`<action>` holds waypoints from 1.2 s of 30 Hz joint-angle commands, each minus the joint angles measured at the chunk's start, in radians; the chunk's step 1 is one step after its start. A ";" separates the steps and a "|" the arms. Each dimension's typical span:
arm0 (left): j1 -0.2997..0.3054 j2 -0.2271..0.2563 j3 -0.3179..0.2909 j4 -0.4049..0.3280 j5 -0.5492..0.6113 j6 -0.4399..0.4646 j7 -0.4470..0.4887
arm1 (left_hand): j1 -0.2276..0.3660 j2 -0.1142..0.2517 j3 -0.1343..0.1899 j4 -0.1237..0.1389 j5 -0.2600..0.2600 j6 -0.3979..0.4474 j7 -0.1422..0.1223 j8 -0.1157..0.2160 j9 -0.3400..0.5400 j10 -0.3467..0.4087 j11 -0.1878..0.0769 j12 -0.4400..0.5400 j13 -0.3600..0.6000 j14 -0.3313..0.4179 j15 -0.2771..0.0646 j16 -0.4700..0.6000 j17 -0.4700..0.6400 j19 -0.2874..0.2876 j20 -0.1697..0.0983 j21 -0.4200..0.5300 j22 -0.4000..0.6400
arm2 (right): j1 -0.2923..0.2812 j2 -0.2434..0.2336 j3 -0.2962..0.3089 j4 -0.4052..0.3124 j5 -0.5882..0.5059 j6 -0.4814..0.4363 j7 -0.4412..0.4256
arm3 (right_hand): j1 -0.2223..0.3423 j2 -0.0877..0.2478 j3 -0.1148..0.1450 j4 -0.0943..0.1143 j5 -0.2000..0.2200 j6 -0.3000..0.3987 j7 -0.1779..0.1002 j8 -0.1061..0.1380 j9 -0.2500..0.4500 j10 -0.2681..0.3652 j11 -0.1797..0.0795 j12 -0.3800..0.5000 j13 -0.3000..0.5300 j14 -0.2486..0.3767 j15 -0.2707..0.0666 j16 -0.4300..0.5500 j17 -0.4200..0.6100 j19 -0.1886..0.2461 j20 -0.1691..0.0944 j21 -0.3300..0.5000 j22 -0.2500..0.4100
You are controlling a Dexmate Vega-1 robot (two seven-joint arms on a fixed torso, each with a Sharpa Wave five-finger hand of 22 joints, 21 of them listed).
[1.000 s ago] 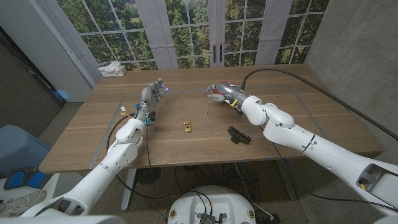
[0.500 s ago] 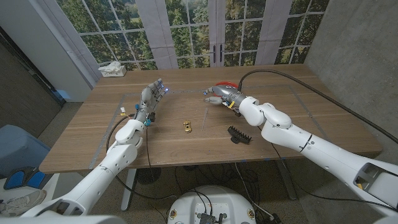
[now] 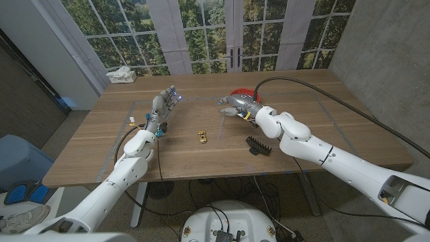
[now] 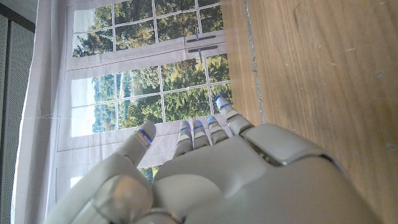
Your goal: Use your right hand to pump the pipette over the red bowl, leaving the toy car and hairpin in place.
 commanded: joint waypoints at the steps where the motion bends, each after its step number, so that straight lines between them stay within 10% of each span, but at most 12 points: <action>1: 0.006 0.004 -0.005 -0.003 -0.006 -0.005 -0.006 | 0.001 0.081 0.006 -0.002 -0.004 0.006 -0.004 -0.003 0.004 0.007 -0.002 -0.002 0.003 0.008 -0.002 -0.002 0.001 0.013 0.001 -0.003 0.006 | 0.014 0.021 -0.031 0.031 -0.081 -0.013 0.021 | 0.024 -0.003 0.006 -0.010 0.007 0.000 -0.009 -0.002 0.003 0.001 -0.010 0.001 0.003 0.010 -0.090 0.005 0.003 0.007 -0.007 0.005 0.002; 36: -0.004 -0.005 -0.009 0.018 -0.019 -0.004 -0.017 | -0.003 0.080 0.008 -0.001 -0.004 0.011 -0.008 -0.001 0.004 0.008 -0.004 -0.002 0.003 0.008 -0.003 -0.003 0.001 0.015 0.003 -0.005 0.006 | 0.050 0.077 -0.096 0.160 -0.190 0.004 0.032 | 0.184 -0.027 0.025 -0.011 -0.006 -0.026 -0.079 0.002 0.002 -0.009 -0.042 -0.005 0.004 0.013 -0.120 0.014 0.005 0.025 -0.032 0.015 0.002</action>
